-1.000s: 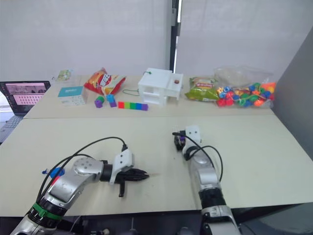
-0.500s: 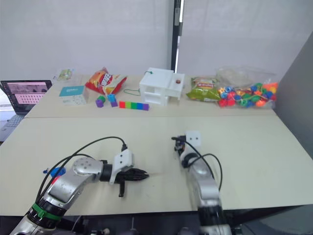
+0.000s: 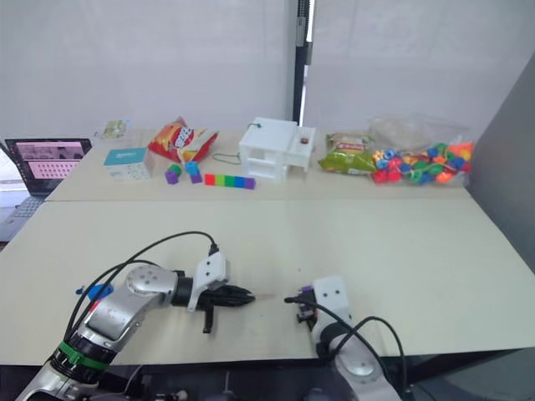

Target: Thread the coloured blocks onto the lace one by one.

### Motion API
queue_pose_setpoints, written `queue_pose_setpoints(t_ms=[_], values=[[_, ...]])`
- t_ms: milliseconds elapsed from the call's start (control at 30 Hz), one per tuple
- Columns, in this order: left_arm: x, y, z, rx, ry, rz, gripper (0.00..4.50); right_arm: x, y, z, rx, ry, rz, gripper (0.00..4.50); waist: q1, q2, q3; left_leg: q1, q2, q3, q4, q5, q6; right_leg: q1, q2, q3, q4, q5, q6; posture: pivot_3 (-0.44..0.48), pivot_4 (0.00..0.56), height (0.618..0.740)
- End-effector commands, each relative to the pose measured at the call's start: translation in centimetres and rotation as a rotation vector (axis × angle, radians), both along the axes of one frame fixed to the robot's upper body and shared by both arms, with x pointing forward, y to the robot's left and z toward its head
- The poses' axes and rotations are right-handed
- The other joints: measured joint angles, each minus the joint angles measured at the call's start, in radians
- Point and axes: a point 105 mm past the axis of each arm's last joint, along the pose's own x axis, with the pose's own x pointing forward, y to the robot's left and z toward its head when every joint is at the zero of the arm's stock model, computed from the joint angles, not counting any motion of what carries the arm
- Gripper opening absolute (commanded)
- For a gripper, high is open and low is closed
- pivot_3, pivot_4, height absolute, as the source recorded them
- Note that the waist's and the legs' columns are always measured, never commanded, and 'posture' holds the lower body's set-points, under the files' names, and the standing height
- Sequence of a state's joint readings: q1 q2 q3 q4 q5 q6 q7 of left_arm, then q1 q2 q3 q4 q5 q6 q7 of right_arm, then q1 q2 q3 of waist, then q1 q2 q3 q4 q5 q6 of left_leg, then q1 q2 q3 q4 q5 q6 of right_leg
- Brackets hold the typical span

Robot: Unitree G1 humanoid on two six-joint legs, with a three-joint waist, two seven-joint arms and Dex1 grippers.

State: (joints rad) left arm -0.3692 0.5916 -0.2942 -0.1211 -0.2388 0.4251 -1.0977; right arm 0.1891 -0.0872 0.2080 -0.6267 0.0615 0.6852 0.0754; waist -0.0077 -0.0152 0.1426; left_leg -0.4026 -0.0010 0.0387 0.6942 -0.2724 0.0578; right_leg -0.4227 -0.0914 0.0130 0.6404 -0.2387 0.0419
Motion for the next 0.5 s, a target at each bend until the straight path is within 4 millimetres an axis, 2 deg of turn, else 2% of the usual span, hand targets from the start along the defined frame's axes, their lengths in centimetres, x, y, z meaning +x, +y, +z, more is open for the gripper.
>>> queue_pose_setpoints(t_ms=[33,100,167,367,400,500], values=[[0.2,-0.2,1.0,-0.011,-0.041,-0.023,0.0,0.0,0.3,-0.8,0.031,0.033,-0.003,1.2,-0.003,0.0,0.0,0.0,0.0,0.0,0.0,0.0,0.0,0.0,0.0,0.0,0.0,0.0,0.0,0.0,0.15,0.74],[0.2,-0.2,1.0,-0.011,-0.042,-0.023,0.0,0.0,0.2,-0.6,0.032,0.023,-0.005,1.2,-0.004,0.0,0.0,0.0,0.0,0.0,0.0,0.0,0.0,0.0,0.0,0.0,0.0,0.0,0.0,0.0,0.15,0.74],[0.2,-0.2,1.0,-0.011,-0.042,-0.023,0.0,0.1,0.0,0.1,0.039,-0.016,-0.013,2.27,-0.004,0.0,0.0,0.001,0.0,0.0,0.0,0.0,0.0,0.0,0.0,0.0,0.0,0.0,0.0,0.0,0.15,0.74],[0.2,-0.2,1.0,-0.012,-0.041,-0.024,0.0,0.5,-0.5,2.4,0.051,-0.126,0.013,4.29,-0.001,0.0,0.0,0.0,0.0,0.0,0.0,0.0,0.0,0.0,-0.001,0.0,0.0,0.0,0.0,0.0,0.15,0.74],[0.2,-0.2,1.0,-0.012,-0.041,-0.024,0.0,0.5,-0.5,2.6,0.051,-0.136,0.02,4.48,-0.002,0.0,0.0,0.0,0.0,0.0,0.0,0.0,0.0,0.0,-0.001,0.0,0.0,0.0,0.0,0.0,0.15,0.74],[0.2,-0.2,1.1,-0.012,-0.041,-0.023,0.0,0.9,-0.5,4.4,0.041,-0.193,0.094,4.48,-0.003,0.0,0.0,0.0,0.0,0.0,0.0,0.0,0.0,0.0,0.0,0.0,0.0,0.0,0.0,0.0,0.15,0.74]])
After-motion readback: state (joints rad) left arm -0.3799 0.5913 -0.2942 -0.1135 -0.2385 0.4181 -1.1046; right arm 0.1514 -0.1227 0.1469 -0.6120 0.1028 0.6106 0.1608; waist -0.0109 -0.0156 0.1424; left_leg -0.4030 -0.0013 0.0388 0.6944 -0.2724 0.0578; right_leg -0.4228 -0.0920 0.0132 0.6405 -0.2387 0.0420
